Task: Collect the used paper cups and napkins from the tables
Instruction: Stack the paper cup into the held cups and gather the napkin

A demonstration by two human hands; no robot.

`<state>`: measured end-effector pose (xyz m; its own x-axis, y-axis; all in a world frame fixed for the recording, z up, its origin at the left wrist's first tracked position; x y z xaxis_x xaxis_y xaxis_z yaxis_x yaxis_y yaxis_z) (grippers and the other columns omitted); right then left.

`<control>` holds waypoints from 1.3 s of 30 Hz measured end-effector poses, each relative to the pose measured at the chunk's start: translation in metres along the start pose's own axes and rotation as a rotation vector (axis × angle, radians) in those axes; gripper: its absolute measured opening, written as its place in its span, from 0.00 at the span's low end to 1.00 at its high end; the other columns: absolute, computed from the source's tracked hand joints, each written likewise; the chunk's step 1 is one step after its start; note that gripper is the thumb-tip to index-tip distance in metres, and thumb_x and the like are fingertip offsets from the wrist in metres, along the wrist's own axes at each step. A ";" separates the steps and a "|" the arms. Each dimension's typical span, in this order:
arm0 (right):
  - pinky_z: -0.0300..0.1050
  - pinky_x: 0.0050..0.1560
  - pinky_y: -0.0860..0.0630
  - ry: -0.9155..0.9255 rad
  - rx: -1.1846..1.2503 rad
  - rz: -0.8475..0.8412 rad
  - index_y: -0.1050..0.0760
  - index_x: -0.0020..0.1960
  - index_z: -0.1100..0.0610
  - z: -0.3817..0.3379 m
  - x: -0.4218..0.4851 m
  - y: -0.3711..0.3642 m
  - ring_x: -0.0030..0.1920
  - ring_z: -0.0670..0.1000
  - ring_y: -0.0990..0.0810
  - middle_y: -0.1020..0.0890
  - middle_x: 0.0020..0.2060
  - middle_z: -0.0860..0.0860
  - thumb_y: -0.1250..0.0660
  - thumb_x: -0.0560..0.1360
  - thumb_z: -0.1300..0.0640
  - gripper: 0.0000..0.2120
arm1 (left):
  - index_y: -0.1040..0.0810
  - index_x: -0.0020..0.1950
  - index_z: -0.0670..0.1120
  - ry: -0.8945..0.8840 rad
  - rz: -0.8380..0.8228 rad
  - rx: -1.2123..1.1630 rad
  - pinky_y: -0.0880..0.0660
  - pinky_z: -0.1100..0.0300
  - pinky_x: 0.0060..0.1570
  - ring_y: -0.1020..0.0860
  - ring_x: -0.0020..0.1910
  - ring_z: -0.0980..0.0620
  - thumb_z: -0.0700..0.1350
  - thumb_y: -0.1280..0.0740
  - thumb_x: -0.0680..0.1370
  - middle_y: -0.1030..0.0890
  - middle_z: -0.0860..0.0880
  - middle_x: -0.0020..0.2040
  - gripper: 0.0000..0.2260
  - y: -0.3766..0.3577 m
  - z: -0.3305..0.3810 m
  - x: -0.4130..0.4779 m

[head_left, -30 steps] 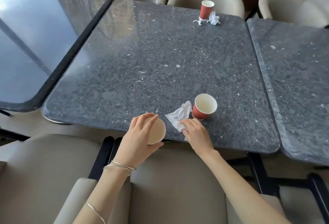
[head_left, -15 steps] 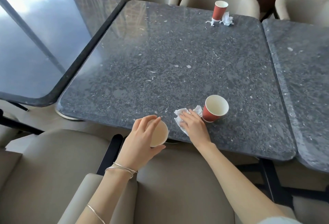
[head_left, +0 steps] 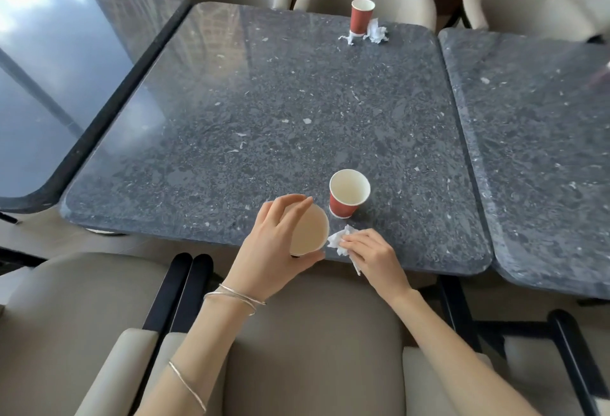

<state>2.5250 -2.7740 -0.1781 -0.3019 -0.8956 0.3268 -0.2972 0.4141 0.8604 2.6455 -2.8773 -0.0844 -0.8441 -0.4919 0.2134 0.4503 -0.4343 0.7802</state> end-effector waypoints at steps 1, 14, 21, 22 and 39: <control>0.41 0.51 0.24 -0.027 0.010 0.019 0.18 0.46 0.62 0.008 -0.003 0.009 0.43 0.54 0.20 0.16 0.43 0.52 0.25 0.64 0.71 0.12 | 0.31 0.68 0.47 -0.018 0.029 -0.029 0.34 0.62 0.60 0.32 0.62 0.49 0.52 0.25 0.67 0.30 0.50 0.65 0.32 0.004 0.009 0.007; 0.38 0.51 0.29 -0.221 0.040 0.075 0.18 0.48 0.64 0.093 0.001 0.046 0.47 0.57 0.20 0.16 0.44 0.55 0.30 0.64 0.76 0.15 | 0.29 0.67 0.43 -0.026 0.011 -0.052 0.39 0.63 0.60 0.31 0.60 0.44 0.49 0.23 0.65 0.29 0.46 0.64 0.33 -0.053 0.049 0.097; 0.54 0.53 0.23 -0.199 -0.032 0.007 0.18 0.49 0.62 0.112 -0.009 0.031 0.51 0.56 0.20 0.16 0.46 0.53 0.27 0.65 0.72 0.14 | 0.30 0.67 0.44 -0.023 0.057 -0.054 0.42 0.66 0.59 0.31 0.60 0.45 0.50 0.23 0.64 0.28 0.46 0.63 0.34 -0.055 0.044 0.118; 0.54 0.52 0.24 -0.184 -0.075 0.013 0.17 0.48 0.60 0.112 -0.008 0.032 0.51 0.57 0.20 0.16 0.46 0.51 0.26 0.64 0.70 0.14 | 0.30 0.67 0.44 -0.023 0.062 -0.053 0.42 0.65 0.60 0.31 0.60 0.46 0.50 0.23 0.64 0.28 0.46 0.63 0.34 -0.054 0.043 0.120; 0.44 0.51 0.22 -0.210 -0.002 0.033 0.19 0.53 0.59 0.117 -0.013 0.036 0.50 0.53 0.20 0.17 0.49 0.51 0.29 0.67 0.71 0.16 | 0.30 0.67 0.43 0.005 0.165 -0.090 0.39 0.58 0.63 0.32 0.63 0.46 0.46 0.22 0.64 0.29 0.45 0.64 0.34 -0.052 0.037 0.130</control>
<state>2.4121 -2.7282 -0.1978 -0.4932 -0.8282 0.2662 -0.2822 0.4418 0.8516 2.5012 -2.8908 -0.0755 -0.7552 -0.5659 0.3308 0.6068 -0.4129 0.6792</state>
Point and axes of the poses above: each hand's wrist, its own x-axis towards the middle knuckle, its own y-axis out of the back of the hand, z = x × y, the point moved 9 cm from there along x, towards the middle knuckle
